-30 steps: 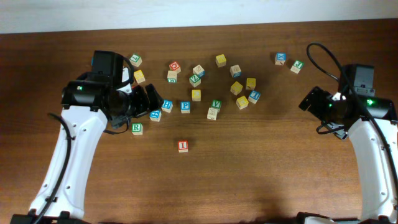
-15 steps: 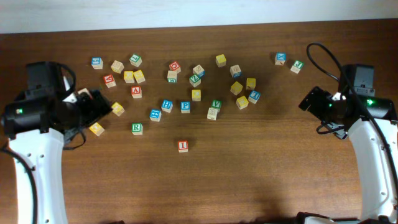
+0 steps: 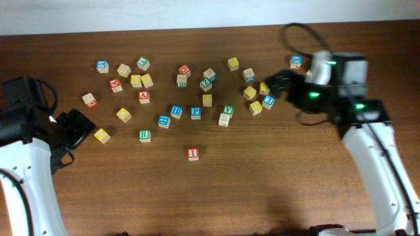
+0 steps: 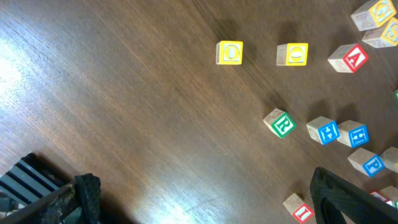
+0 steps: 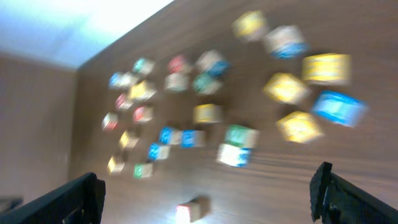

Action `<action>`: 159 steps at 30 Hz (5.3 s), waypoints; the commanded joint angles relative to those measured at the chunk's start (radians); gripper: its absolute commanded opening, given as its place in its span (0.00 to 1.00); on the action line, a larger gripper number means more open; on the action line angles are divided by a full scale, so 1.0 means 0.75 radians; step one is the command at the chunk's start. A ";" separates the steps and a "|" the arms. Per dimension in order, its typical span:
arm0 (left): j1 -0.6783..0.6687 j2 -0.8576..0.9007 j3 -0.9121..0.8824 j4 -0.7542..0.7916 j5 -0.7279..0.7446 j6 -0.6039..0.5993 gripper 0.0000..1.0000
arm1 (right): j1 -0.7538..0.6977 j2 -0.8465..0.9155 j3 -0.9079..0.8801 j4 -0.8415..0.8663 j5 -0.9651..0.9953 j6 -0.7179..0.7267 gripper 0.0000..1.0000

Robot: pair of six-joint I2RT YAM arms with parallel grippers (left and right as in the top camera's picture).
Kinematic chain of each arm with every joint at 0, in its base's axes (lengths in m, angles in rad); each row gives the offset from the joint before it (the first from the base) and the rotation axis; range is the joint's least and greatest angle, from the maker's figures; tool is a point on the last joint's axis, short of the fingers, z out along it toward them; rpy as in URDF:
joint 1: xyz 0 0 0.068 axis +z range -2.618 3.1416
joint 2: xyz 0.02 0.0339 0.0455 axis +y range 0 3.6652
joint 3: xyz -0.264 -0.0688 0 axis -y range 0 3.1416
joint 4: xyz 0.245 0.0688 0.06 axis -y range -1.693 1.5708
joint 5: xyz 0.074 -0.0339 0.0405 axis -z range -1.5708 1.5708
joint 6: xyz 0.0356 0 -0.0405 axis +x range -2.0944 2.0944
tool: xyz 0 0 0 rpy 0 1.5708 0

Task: Spell out ICRA
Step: 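Swing the right gripper over to the yellow C block, then lower the right gripper and grasp the yellow C block, then place the yellow C block right of the I block, release, then lift the right gripper away to the upper right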

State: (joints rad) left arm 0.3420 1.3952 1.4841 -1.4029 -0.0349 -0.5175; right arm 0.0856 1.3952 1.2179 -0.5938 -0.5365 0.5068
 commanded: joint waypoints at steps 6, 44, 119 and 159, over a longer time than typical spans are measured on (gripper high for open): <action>0.008 -0.004 0.014 -0.002 -0.014 -0.012 0.99 | 0.376 0.546 0.715 -0.631 0.188 -0.106 0.98; 0.008 -0.004 0.014 -0.002 -0.014 -0.013 0.99 | 0.531 0.808 0.730 -0.266 0.684 -0.006 0.95; 0.008 -0.004 0.014 -0.002 -0.014 -0.012 0.99 | 0.906 0.682 0.381 -0.577 0.635 0.110 0.18; 0.008 -0.004 0.014 -0.002 -0.014 -0.012 0.99 | 0.967 0.744 0.052 -0.088 0.731 0.245 0.29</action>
State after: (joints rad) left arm 0.3420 1.3952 1.4845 -1.4033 -0.0345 -0.5175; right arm 0.8051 1.9369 1.2625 -0.6712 0.0059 0.6624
